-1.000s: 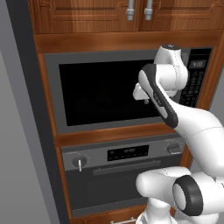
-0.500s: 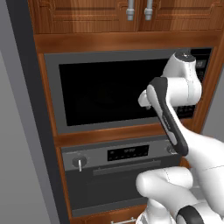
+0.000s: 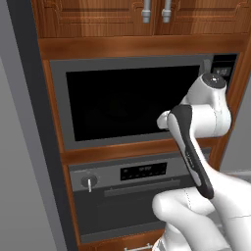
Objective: The microwave is finished heating the steak and lemon. Take the bowl containing the food and place it on the dining counter.
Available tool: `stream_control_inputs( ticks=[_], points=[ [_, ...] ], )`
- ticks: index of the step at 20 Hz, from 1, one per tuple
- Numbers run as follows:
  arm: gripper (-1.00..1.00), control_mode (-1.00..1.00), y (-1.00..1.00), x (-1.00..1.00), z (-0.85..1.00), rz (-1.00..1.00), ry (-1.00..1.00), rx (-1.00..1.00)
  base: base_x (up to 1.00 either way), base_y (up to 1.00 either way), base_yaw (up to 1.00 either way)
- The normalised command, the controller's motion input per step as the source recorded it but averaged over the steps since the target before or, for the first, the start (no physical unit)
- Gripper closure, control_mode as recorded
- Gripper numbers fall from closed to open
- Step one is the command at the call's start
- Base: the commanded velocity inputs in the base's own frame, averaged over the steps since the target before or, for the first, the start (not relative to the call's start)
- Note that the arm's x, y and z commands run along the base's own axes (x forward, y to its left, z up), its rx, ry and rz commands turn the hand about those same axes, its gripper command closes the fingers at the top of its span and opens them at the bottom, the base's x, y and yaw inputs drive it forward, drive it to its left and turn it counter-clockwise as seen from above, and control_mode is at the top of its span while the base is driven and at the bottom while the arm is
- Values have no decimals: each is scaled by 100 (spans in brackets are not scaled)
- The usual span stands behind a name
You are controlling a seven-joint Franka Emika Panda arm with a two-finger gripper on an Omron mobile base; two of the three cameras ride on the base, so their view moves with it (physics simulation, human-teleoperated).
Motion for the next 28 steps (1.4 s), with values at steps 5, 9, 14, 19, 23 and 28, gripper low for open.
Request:
stream_control_inputs(
  ticks=[5,9,14,19,23,28],
  points=[
    [-100,100,0,-7,0,0,0,0,-30,-4,0],
    [-100,100,0,0,0,0,0,0,-39,-25,0],
    [-100,100,0,0,0,0,0,0,-32,-51,0],
    [-100,100,0,0,0,0,0,0,-42,-43,0],
    [-100,100,0,0,0,0,0,0,-52,-9,0],
    [-100,100,0,0,0,0,0,0,-47,0,0]
  ],
)
